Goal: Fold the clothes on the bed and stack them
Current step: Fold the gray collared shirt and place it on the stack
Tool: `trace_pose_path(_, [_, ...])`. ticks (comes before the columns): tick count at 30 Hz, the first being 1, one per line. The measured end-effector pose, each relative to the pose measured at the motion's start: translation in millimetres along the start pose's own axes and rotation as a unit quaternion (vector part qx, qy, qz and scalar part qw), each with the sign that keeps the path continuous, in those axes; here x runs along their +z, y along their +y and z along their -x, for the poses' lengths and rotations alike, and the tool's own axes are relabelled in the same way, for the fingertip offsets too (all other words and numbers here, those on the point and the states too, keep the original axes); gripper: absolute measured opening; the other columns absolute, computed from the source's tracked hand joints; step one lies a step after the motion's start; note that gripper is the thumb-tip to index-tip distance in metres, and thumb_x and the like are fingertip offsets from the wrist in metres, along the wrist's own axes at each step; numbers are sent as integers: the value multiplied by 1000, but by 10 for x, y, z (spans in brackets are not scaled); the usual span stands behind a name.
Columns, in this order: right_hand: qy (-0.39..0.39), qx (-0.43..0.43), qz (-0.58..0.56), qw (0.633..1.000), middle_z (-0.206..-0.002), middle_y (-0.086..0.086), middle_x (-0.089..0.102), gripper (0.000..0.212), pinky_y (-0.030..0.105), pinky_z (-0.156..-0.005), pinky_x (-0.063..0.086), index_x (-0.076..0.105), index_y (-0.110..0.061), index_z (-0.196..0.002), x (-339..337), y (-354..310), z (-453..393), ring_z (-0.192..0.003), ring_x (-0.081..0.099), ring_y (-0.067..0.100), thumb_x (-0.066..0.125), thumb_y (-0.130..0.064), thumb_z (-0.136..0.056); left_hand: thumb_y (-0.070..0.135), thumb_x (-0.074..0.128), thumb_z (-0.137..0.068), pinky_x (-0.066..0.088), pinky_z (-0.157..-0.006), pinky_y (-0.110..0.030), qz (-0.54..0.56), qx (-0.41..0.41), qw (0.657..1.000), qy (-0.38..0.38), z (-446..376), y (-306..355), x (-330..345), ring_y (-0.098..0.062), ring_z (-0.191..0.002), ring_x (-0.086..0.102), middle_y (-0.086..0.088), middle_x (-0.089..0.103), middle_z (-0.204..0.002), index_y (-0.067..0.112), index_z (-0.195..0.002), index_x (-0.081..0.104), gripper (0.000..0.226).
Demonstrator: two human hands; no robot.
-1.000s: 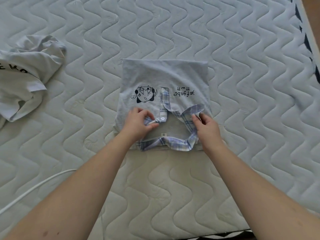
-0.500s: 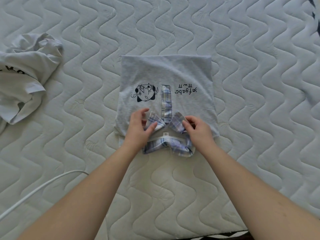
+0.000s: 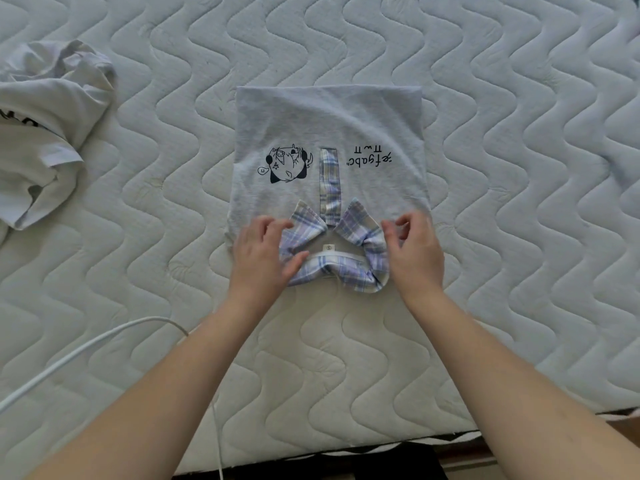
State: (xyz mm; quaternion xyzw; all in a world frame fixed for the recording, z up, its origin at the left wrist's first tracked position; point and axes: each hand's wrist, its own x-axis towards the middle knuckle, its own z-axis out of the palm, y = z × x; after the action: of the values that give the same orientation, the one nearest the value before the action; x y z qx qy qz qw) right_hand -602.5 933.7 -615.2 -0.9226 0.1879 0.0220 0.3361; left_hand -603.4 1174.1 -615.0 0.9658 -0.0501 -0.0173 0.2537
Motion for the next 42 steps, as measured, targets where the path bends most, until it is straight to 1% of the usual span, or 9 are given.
trace_pose_path(4, [-60,37,52,996,-65,-10,50,32,32,-58,31,50,-20,-77,-104,25,381,-68,53,22,53,-45,-96,36,87,-68,49,-80,-41,-64,138,988,-35,281,129,69,-32,-93,64,-8,66,-101,13,-101,73,43])
trace_pose_path(8, [-90,60,100,989,-101,4,62,36,34,-71,41,58,-16,-106,-40,71,452,-91,58,27,60,-48,-92,42,82,-72,44,-84,-38,-73,112,989,-67,310,344,228,-29,-97,65,-4,69,-103,14,-102,73,41])
trace_pose_path(13, [-128,200,-126,963,-97,10,71,21,35,-83,51,69,-9,-100,-50,179,269,-87,64,23,69,-27,-90,23,85,-70,48,-78,-42,-18,82,994,-70,222,467,309,-30,-90,66,-6,70,-92,11,-81,72,21])
trace_pose_path(19, [-104,208,-168,958,-82,2,70,14,42,-84,53,64,-18,-85,-171,170,118,-77,67,20,61,-27,-96,2,74,-80,45,-66,-39,19,108,993,-39,257,509,265,-30,-73,63,-9,63,-75,5,-74,61,15])
trace_pose_path(23, [-147,186,-177,955,-78,-5,66,30,23,-66,46,70,-17,-92,-179,83,208,-68,57,6,67,-47,-88,3,69,-87,48,-60,-42,40,106,993,-23,211,512,224,-30,-70,59,-10,60,-74,3,-78,60,12])
trace_pose_path(28, [-174,182,-246,936,-78,4,67,10,19,-66,45,72,-8,-89,-157,-20,171,-70,58,11,70,-18,-90,-4,70,-82,51,-59,-42,20,153,988,-10,85,498,236,-31,-69,61,-11,62,-77,2,-91,69,11])
trace_pose_path(31, [-185,224,-283,914,-80,7,67,13,23,-57,48,66,-16,-83,-198,-25,21,-66,60,15,64,-21,-95,-10,75,-72,52,-59,-39,-24,229,973,-7,23,446,248,-29,-69,60,-8,63,-77,5,-99,73,31])
trace_pose_path(38, [-171,195,-316,912,-65,-3,52,12,16,-47,34,67,-20,-84,-259,30,-223,-50,40,3,63,-24,-95,-12,69,-71,46,-59,-34,-67,301,951,-20,59,401,251,-27,-65,55,-8,59,-76,7,-85,71,24])
trace_pose_path(42, [-103,146,-169,969,-72,-5,52,15,26,-59,35,59,-18,-94,-203,98,-212,-63,50,10,67,-31,-92,-12,68,-72,47,-59,-36,-54,284,957,-33,109,438,340,-27,-65,52,-8,57,-77,7,-91,71,27])
